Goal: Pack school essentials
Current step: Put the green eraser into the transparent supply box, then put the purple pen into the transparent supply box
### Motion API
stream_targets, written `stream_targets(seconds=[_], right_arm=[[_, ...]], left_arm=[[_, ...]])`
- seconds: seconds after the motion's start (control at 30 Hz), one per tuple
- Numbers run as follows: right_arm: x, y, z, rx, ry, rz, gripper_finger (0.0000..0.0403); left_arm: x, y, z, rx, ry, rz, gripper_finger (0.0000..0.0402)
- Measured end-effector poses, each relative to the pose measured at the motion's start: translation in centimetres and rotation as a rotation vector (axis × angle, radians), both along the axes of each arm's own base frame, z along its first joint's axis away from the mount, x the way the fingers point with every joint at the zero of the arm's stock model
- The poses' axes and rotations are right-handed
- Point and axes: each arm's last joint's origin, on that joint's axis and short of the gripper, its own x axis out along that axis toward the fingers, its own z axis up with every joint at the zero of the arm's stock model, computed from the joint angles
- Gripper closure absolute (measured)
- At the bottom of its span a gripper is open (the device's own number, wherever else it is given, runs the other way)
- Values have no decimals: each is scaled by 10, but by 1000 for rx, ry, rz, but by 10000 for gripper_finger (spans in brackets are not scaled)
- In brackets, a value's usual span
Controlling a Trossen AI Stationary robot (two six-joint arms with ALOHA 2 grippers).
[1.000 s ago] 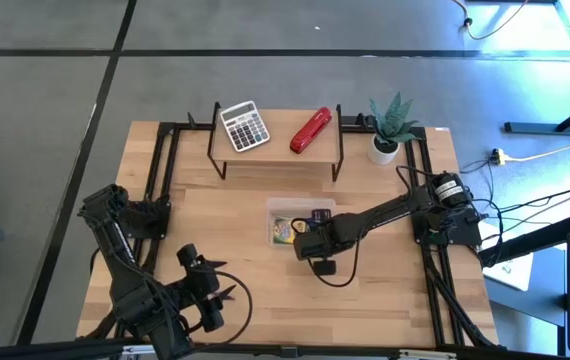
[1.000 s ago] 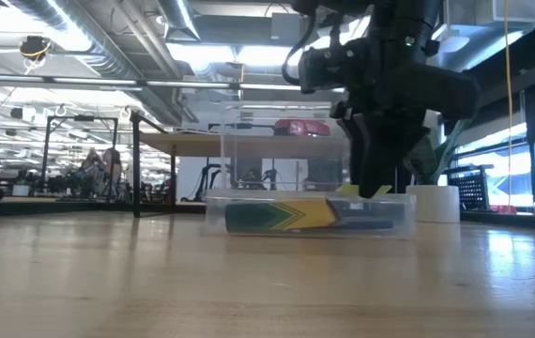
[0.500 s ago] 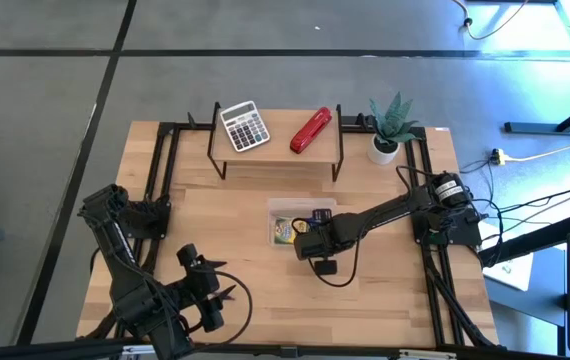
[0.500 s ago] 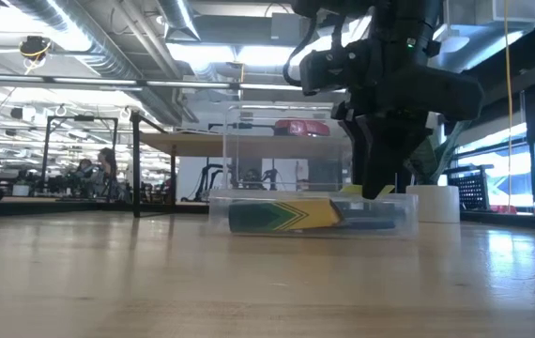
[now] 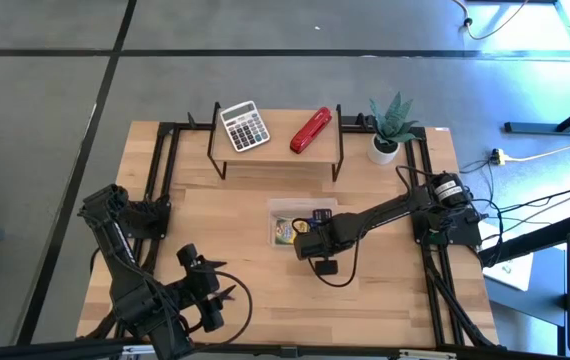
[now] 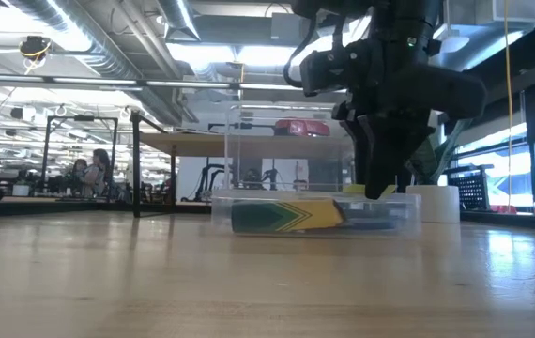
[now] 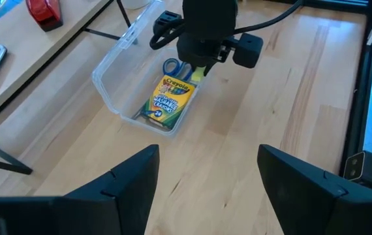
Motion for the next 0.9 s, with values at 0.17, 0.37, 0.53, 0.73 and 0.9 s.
stream_targets(seconds=[0.17, 0.37, 0.53, 0.73, 0.9], right_arm=[[0, -1, 0, 13, 5, -4, 312], [0, -3, 0, 11, 9, -8, 285], [0, -3, 0, 11, 9, -11, 250], [0, -3, 0, 11, 9, -11, 224], [-2, -4, 6, 28, 7, -31, 222]], left_arm=[[0, 0, 0, 0, 0, 0, 148], [0, 0, 0, 0, 0, 0, 148], [0, 0, 0, 0, 0, -1, 148], [0, 0, 0, 0, 0, -1, 148], [0, 0, 0, -2, 1, -1, 148]])
